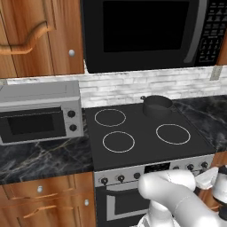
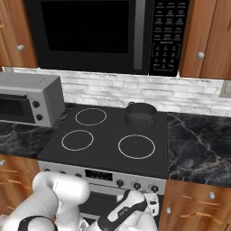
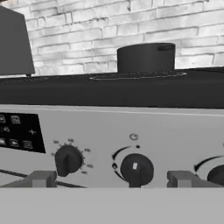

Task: Turn on the rear right burner of the stove.

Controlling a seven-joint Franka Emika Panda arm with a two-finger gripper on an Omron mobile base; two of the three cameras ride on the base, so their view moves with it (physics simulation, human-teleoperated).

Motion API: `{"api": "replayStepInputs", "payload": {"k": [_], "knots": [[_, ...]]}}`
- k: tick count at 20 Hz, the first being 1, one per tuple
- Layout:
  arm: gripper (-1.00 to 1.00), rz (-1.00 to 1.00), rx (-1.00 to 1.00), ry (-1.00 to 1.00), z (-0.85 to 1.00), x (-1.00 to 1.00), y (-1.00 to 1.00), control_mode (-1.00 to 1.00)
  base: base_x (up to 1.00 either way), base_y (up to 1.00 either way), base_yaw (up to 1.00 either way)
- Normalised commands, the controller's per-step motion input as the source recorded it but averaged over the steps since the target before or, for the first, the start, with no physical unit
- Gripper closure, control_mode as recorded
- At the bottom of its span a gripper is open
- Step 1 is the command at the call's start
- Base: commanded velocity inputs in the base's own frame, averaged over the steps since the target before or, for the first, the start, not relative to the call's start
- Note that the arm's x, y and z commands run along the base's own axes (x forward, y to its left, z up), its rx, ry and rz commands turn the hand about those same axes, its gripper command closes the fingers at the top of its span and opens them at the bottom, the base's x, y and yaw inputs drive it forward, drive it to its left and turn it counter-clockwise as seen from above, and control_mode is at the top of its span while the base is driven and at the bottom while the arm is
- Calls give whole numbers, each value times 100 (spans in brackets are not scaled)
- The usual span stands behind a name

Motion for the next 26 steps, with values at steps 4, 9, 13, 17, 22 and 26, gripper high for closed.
{"api": "replayStepInputs", "payload": {"k": [4,9,13,17,22,26], "knots": [[-100,-4,4,-1,-8,39,0,-100,0,0,0],[-100,-7,0,0,-16,43,0,-100,0,0,0],[-100,-7,0,0,-33,30,0,-100,0,0,0],[-100,-6,0,0,-35,21,-1,-100,0,0,0],[-100,-4,0,0,-31,16,-4,-100,0,0,0],[-100,-1,0,0,-31,5,0,-100,0,0,0]]}}
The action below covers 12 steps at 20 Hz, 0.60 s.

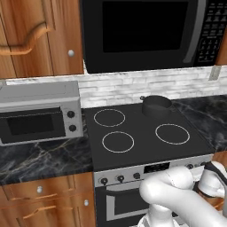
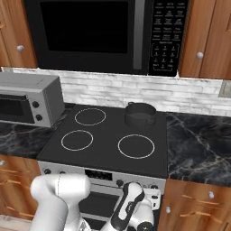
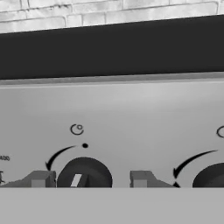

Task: Turn on the rear right burner of the stove.

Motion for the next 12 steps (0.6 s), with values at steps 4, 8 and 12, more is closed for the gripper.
{"api": "replayStepInputs", "payload": {"k": [4,8,12], "knots": [[-100,0,0,0,-32,2,0,-100,0,0,0],[100,0,0,0,-15,4,0,-100,0,0,0],[100,0,0,0,0,0,0,-100,0,0,0]]}}
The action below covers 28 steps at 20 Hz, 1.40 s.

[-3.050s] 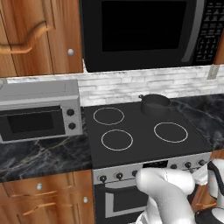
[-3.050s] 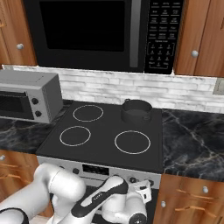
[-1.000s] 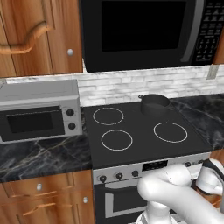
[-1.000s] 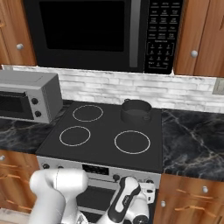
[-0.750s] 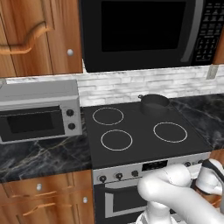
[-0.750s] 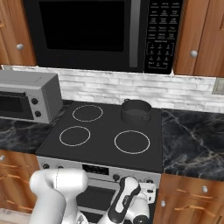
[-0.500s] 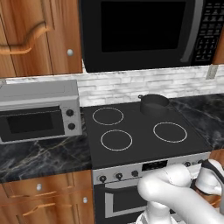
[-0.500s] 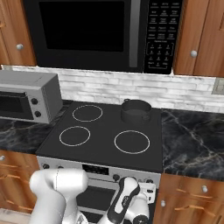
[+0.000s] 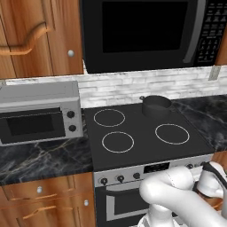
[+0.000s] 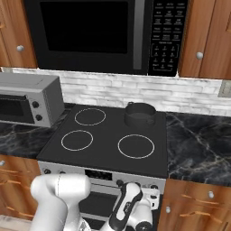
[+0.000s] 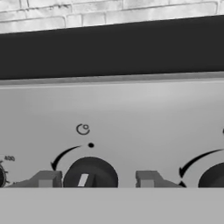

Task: Turn on the rear right burner of the stove.

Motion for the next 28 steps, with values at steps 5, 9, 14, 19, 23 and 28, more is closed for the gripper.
{"api": "replayStepInputs", "payload": {"k": [5,9,14,19,23,28], "knots": [[100,0,0,0,0,0,0,-100,0,0,0],[100,3,0,0,0,-2,2,-100,0,0,0],[100,3,-8,2,-1,-3,5,-100,0,0,0],[100,0,-53,10,-33,0,11,-100,0,0,0],[100,2,-61,13,-39,0,0,-100,0,0,0],[100,6,-52,14,-42,0,-1,-100,0,0,0]]}}
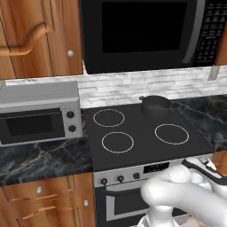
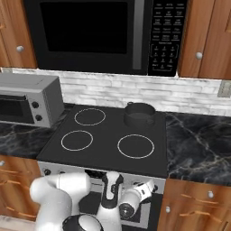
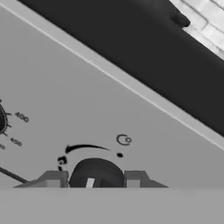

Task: Turn on the rear right burner of the stove.

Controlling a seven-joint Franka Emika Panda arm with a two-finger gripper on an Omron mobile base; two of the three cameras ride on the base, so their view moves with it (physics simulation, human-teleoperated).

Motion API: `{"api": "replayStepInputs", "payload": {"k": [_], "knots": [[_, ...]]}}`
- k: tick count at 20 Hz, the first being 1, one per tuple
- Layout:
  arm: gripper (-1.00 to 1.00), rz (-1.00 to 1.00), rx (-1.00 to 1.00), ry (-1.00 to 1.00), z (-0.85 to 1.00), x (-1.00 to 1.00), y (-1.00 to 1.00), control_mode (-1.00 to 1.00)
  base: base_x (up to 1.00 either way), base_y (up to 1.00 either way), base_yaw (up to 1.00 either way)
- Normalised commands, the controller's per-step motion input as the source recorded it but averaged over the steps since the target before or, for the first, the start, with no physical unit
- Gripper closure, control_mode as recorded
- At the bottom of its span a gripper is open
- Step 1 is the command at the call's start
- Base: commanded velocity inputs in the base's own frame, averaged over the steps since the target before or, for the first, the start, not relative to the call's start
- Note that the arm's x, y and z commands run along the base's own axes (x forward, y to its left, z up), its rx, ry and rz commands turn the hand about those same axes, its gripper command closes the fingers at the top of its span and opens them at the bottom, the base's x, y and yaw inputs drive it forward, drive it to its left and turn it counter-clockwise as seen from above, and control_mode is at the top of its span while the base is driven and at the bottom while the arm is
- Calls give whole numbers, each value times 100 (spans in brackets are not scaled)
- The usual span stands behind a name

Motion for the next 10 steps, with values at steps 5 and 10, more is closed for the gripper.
{"api": "replayStepInputs", "payload": {"k": [5,10], "knots": [[100,9,-55,18,-41,0,0,-100,0,0,0],[100,13,-57,18,-37,0,-2,-100,0,0,0]]}}
